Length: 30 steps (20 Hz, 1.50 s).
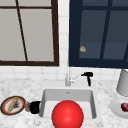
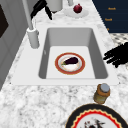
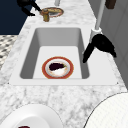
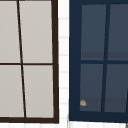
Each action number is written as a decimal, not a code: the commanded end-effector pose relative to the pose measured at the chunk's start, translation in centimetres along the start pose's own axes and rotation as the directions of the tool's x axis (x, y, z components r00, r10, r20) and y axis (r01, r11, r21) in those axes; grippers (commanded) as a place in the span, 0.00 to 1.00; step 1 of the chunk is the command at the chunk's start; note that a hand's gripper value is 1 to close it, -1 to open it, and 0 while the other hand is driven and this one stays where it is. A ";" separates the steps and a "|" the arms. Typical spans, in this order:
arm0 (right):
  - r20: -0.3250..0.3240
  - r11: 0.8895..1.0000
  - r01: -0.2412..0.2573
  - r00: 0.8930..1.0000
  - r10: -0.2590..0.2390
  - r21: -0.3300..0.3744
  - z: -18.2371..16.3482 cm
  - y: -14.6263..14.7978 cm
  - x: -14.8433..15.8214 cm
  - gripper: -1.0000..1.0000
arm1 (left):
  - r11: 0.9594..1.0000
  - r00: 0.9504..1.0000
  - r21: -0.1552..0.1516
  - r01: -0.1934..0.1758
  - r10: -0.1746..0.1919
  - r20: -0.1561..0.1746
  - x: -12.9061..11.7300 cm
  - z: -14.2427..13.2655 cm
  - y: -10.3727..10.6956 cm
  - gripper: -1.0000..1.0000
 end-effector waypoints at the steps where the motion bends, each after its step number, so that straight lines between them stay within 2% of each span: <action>1: 0.000 1.000 0.000 1.000 0.000 0.000 0.0 0.0 0.0 0.00 | 1.000 1.000 0.000 0.000 0.000 0.000 0.0 0.0 0.0 0.50; 12: -0.006 1.000 -0.008 1.000 0.008 0.007 2.6 2.6 1.0 0.00 | 1.000 1.000 0.000 0.000 0.000 0.000 0.0 0.0 0.0 0.50; 26: -0.016 1.000 -0.019 1.000 0.020 0.022 7.3 8.0 2.8 0.00 | 1.000 1.000 0.000 0.000 0.000 0.000 0.0 0.0 0.0 0.50; 30: -0.010 0.999 -0.032 0.999 0.033 0.022 7.7 9.1 3.6 0.00 | 1.000 1.000 0.000 0.000 0.000 0.000 0.0 0.0 0.0 0.50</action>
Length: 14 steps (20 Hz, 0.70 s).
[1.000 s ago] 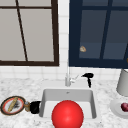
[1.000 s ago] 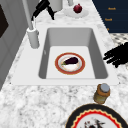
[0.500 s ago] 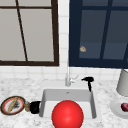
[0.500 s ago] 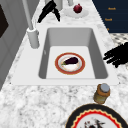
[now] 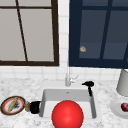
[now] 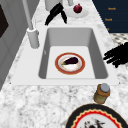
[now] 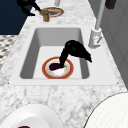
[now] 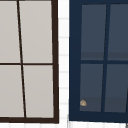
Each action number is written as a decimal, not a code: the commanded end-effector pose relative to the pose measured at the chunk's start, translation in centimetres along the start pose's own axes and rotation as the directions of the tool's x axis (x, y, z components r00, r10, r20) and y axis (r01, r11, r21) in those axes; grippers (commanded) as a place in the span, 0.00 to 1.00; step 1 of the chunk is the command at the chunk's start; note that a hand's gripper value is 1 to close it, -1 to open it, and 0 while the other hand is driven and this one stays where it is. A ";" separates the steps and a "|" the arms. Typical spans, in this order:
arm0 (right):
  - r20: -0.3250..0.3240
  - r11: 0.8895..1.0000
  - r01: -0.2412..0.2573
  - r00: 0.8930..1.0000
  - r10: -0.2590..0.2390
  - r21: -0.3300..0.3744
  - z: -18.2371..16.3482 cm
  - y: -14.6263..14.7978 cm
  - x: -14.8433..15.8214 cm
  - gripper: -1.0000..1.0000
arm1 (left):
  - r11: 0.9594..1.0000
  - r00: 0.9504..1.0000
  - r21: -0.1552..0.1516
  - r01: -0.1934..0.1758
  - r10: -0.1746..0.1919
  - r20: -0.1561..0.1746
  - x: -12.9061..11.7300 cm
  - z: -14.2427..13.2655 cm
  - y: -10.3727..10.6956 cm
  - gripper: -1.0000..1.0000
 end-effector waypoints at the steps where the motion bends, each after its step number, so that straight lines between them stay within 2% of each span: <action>1: 0.002 1.000 -0.022 1.000 0.022 0.014 0.3 0.9 0.8 0.00 | 1.000 1.000 0.000 0.000 0.000 0.000 0.0 0.0 0.0 0.50; 5: 0.010 0.999 -0.039 0.999 0.039 0.027 0.7 2.1 1.8 0.00 | 1.000 1.000 0.000 0.000 0.000 0.000 0.0 0.0 0.0 0.50; 8: 0.027 0.996 -0.084 0.996 0.083 0.039 1.4 3.3 2.9 0.00 | 1.000 1.000 0.000 0.000 0.000 0.000 0.0 0.0 0.0 0.50; 14: 0.028 0.991 -0.110 0.994 0.108 0.077 1.8 5.5 5.0 0.00 | 1.000 1.000 0.000 0.000 0.000 0.000 0.0 0.0 0.0 0.50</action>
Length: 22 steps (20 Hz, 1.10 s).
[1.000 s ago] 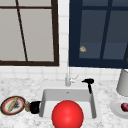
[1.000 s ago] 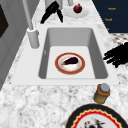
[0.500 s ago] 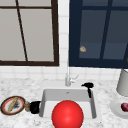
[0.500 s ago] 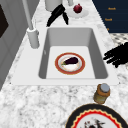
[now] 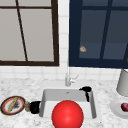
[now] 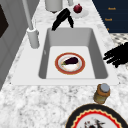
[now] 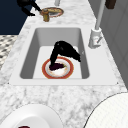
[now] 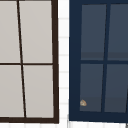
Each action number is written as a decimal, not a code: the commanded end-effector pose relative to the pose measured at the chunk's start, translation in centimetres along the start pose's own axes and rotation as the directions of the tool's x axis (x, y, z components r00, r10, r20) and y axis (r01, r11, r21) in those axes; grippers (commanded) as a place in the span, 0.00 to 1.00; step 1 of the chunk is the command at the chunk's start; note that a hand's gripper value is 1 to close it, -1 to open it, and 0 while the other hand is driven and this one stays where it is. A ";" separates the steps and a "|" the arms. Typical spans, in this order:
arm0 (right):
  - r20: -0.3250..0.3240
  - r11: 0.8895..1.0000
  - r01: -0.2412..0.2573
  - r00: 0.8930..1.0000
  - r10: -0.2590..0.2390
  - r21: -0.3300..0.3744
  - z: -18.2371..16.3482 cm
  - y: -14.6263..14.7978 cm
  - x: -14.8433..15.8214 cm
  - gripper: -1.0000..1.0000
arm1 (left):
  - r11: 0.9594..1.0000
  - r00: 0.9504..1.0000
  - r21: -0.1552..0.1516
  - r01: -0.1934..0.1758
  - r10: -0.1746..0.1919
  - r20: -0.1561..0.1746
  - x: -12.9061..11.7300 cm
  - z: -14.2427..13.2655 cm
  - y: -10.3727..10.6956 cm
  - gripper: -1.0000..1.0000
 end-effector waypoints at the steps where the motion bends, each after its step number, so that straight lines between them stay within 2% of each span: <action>1: 0.033 0.993 -0.097 0.995 0.095 0.061 0.1 1.4 1.5 0.00 | 1.000 1.000 0.000 0.000 0.000 0.000 0.0 0.0 0.0 0.50; 9: 0.084 0.987 -0.122 0.990 0.113 0.107 -0.6 4.8 2.8 0.00 | 1.000 1.000 0.000 0.000 0.000 0.000 0.0 0.0 0.0 0.50; 14: 0.156 0.986 -0.134 0.981 0.118 0.099 -0.9 6.3 3.2 0.00 | 1.000 1.000 0.000 0.000 0.000 0.000 0.0 0.0 0.0 0.50; 18: 0.213 0.983 -0.149 0.969 0.125 0.105 -1.1 7.1 3.2 0.00 | 1.000 1.000 0.000 0.000 0.000 0.000 0.0 0.0 0.0 0.50; 21: 0.250 0.986 -0.135 0.962 0.108 0.093 -1.1 7.2 3.6 0.00 | 1.000 1.000 0.000 0.000 0.000 0.000 0.0 0.0 0.0 0.50; 22: 0.252 0.988 -0.124 0.963 0.097 0.093 -1.2 7.1 3.7 0.00 | 1.000 1.000 0.000 0.000 0.000 0.000 0.0 0.0 0.0 0.50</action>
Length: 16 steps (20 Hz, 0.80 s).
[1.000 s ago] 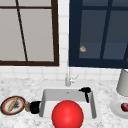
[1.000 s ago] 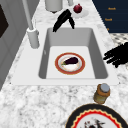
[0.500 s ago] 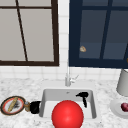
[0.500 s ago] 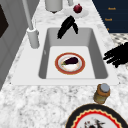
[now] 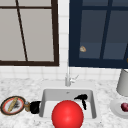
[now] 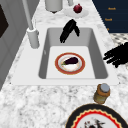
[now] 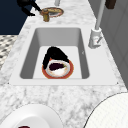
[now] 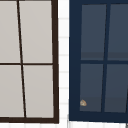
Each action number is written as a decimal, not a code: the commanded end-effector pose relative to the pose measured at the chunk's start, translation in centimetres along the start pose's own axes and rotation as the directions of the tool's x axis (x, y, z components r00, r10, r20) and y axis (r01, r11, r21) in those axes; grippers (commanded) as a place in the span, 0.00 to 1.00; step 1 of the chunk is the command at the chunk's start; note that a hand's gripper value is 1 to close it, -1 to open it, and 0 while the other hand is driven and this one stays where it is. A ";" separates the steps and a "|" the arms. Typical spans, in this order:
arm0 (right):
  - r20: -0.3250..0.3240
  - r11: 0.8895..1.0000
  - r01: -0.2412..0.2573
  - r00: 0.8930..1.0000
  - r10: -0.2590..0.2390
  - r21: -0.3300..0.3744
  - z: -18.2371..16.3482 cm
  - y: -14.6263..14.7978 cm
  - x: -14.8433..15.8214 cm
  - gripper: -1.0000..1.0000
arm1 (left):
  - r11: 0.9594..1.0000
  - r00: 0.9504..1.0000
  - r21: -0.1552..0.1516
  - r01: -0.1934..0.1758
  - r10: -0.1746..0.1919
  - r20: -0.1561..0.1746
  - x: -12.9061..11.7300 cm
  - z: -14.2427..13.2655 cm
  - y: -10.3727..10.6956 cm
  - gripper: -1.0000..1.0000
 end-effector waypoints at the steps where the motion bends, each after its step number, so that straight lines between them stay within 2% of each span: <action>1: 0.006 1.000 -0.004 1.000 0.004 0.001 -0.1 0.0 0.2 0.00 | 1.000 1.000 0.000 0.000 0.000 0.000 0.0 0.0 0.0 0.50; 3: 0.014 1.000 -0.002 1.000 0.002 0.006 0.0 0.1 0.2 0.00 | 1.000 1.000 0.000 0.000 0.000 0.000 0.0 0.0 0.0 0.50; 5: 0.073 0.999 -0.047 0.996 0.046 0.019 -0.4 0.0 0.9 0.00 | 1.000 1.000 0.000 0.000 0.000 0.000 0.0 0.0 0.0 0.50; 8: 0.099 0.996 -0.081 0.992 0.077 0.039 -0.7 0.3 1.3 0.00 | 1.000 1.000 0.000 0.000 0.000 0.000 0.0 0.0 0.0 0.50; 16: 0.199 0.994 -0.101 0.976 0.090 0.046 -1.5 0.9 2.3 0.00 | 1.000 1.000 0.000 0.000 0.000 0.000 0.0 0.0 0.0 0.50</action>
